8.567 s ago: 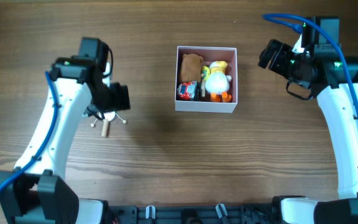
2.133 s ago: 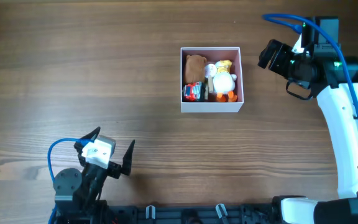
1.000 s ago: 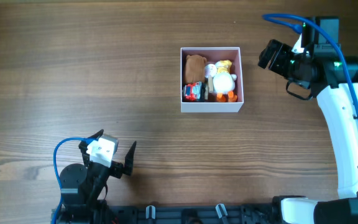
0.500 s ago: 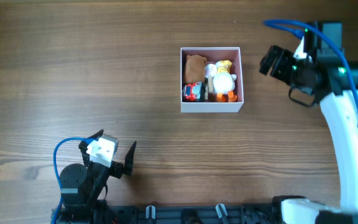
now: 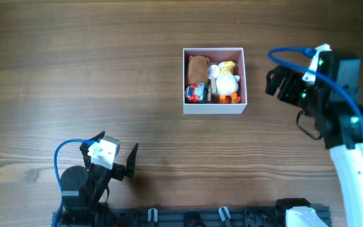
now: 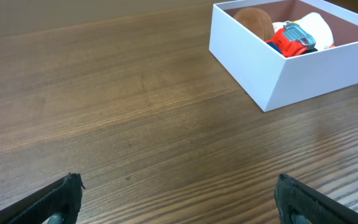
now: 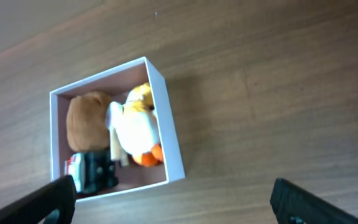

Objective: Pack container

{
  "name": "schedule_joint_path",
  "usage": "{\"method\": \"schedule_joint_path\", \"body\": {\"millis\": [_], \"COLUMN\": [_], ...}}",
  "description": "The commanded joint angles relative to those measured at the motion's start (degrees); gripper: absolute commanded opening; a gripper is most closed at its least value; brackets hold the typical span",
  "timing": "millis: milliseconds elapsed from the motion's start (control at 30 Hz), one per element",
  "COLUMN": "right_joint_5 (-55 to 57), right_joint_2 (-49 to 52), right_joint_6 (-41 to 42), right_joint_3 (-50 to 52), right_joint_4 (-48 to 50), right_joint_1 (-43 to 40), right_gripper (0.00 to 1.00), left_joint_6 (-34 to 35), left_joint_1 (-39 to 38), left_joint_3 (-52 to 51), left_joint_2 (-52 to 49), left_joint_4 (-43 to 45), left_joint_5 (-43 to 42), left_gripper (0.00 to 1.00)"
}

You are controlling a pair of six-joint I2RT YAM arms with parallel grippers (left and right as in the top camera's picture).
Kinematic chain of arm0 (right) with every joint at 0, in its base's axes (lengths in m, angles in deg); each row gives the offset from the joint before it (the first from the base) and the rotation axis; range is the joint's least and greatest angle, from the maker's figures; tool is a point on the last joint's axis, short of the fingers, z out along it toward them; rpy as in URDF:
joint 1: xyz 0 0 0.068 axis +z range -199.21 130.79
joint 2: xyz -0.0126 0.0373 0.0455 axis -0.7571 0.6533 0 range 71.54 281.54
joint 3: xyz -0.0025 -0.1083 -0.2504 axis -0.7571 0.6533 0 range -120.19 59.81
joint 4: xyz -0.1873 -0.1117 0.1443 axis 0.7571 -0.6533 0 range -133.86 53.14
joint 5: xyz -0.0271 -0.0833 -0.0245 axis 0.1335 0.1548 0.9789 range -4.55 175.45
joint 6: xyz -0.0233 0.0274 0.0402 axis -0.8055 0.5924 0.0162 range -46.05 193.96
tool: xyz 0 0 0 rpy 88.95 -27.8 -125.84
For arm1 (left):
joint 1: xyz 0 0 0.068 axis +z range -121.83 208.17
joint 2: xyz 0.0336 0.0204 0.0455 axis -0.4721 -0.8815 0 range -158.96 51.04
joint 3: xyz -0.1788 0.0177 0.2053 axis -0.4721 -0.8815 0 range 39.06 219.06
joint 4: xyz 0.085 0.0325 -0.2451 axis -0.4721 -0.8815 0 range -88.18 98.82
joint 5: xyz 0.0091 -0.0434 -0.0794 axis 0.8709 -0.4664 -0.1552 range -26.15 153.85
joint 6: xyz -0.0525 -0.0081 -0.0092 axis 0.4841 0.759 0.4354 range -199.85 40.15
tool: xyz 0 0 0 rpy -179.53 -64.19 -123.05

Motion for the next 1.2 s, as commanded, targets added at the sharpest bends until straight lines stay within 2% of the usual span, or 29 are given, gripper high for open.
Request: {"method": "schedule_joint_path", "body": {"millis": [0, 167, 300, 433, 667, 1167], "right_joint_5": [-0.9, -0.9, -0.7, -0.8, -0.7, -0.5], "right_joint_2": [-9.6, -23.1, -32.3, -38.9, -48.3, -63.5], "right_joint_6": [-1.6, -3.4, -9.4, -16.7, -22.6, -22.5], "right_joint_3": [9.0, 24.4, 34.3, 40.0, 46.6, 59.8], "right_joint_4": [9.3, 22.4, 28.6, 29.2, 29.2, 29.6], "right_joint_1": [0.2, 0.2, 0.2, 0.2, 0.1, -2.6], "right_gripper": [1.0, 1.0, 1.0, 1.0, 1.0, 1.0], "left_joint_6": [-1.1, -1.1, -1.1, -1.1, -1.1, -1.1], "left_joint_1": [0.5, 0.5, 0.5, 0.5, 0.5, 0.5], "left_joint_3": [-0.4, -0.4, -0.4, -0.4, -0.4, -0.4], "left_joint_2": [0.5, 0.5, 0.5, 0.5, 0.5, 0.5], "left_joint_4": [0.3, 0.3, 0.3, 0.3, 0.3, 0.3], "left_joint_5": [-1.1, -1.1, -1.1, -1.1, -1.1, -1.1], "left_gripper": [1.0, 1.0, 1.0, 1.0, 1.0, 1.0]}}
